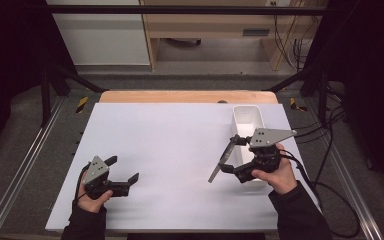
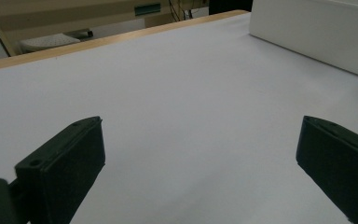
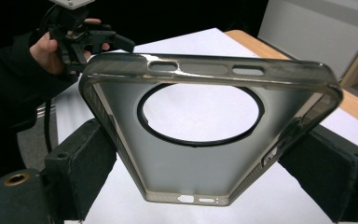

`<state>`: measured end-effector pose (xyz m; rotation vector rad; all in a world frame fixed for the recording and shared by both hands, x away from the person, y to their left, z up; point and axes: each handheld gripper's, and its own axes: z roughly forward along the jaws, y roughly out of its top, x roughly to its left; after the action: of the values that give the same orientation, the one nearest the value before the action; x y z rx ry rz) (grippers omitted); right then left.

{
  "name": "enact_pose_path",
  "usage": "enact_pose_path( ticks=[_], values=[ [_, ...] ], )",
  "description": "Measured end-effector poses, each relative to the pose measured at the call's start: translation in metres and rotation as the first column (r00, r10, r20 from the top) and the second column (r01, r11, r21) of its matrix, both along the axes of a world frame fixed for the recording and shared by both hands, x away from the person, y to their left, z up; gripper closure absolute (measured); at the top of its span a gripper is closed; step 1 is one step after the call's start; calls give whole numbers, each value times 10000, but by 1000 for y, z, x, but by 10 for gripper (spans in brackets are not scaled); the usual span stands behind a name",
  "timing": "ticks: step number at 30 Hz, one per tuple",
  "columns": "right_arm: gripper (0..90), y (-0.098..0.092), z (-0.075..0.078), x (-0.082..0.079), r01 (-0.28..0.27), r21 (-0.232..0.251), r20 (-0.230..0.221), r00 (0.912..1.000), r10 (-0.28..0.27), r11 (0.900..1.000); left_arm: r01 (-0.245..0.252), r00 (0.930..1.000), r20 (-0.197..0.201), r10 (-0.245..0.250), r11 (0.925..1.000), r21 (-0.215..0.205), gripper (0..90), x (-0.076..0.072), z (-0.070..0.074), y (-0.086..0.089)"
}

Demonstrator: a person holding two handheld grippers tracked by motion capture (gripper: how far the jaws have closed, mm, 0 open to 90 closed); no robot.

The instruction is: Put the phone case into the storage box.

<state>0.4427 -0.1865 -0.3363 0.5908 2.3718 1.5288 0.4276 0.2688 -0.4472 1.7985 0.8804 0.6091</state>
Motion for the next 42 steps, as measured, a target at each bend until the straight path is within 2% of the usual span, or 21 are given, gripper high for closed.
enact_pose_path(
  ticks=[4,14,22,27,33,42],
  values=[
    [123,-1,4,1,219,91,2,9998,-219,9997,-221,9997,-60,221,9997,-59,1,0,-2,6],
    [122,-5,19,4,728,208,156,9972,-731,9971,-310,9995,-52,310,9994,-117,0,0,-3,10],
    [122,-11,33,10,1438,240,243,9892,-1444,9893,-370,9992,-142,368,9992,-122,0,1,-5,12],
    [123,-13,41,14,1843,261,326,9822,-1851,9825,-355,9992,-160,353,9993,-84,0,2,-6,12],
    [123,-16,47,22,2492,208,407,9674,-2498,9682,-374,9992,-157,373,9993,-79,0,2,-6,12],
    [123,-20,53,37,3093,179,506,9494,-3098,9508,-388,9991,-148,387,9992,-84,0,2,-7,12]
  ],
)
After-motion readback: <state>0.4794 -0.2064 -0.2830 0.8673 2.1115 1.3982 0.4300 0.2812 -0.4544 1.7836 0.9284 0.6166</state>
